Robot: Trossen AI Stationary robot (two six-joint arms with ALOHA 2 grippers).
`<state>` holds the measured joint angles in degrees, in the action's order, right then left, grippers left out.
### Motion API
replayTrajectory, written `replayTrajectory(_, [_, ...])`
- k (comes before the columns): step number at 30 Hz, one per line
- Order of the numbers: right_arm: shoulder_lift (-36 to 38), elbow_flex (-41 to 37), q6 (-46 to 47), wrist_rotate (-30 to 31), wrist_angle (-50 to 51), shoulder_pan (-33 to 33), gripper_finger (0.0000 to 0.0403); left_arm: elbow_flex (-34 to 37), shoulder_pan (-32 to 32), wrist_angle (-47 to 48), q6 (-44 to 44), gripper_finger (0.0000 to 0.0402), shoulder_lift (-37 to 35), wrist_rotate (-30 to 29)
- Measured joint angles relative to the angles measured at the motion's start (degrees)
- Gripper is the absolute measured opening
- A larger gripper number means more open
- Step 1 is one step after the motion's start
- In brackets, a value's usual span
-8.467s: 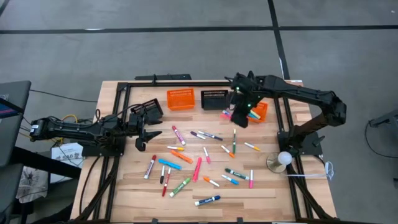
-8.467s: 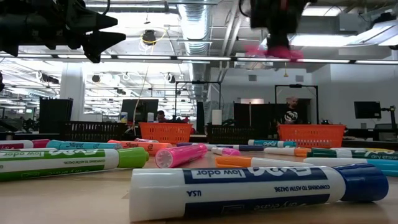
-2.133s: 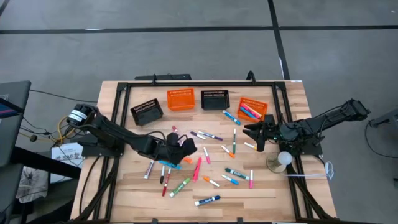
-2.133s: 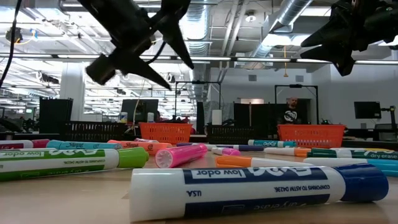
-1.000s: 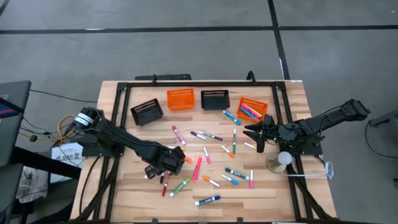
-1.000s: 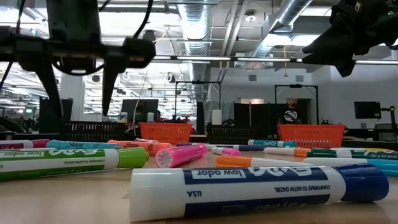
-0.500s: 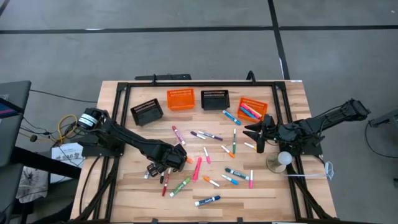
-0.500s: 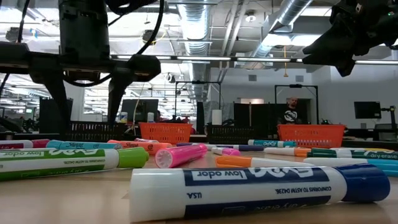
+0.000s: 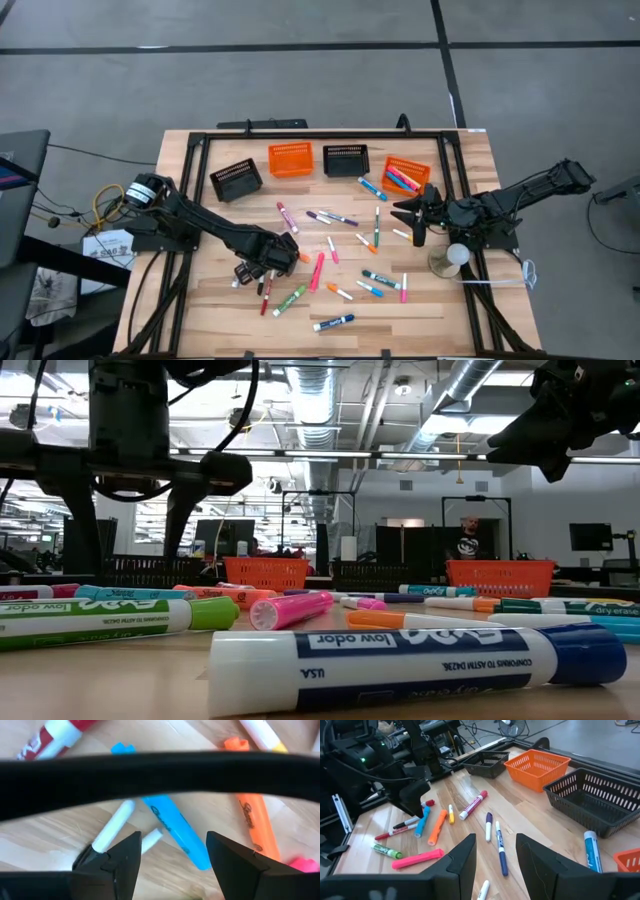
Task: Pick & Place Markers
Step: Put the blue marker into the right orange bin
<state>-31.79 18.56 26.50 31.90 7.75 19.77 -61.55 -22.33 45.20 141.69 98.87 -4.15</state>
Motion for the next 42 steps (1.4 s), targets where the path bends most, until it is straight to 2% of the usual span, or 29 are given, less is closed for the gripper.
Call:
replayTrajectory(27, [0.0,0.0,0.0,-0.2,-0.1,0.0,0.0129,5.2,1.8,-3.2,-0.7,0.0222,0.0,-1.4])
replayTrajectory(42, [0.0,0.0,0.0,-0.4,-0.1,0.0,0.0129,5.2,5.0,-2.3,-6.6,0.0222,0.0,-3.8])
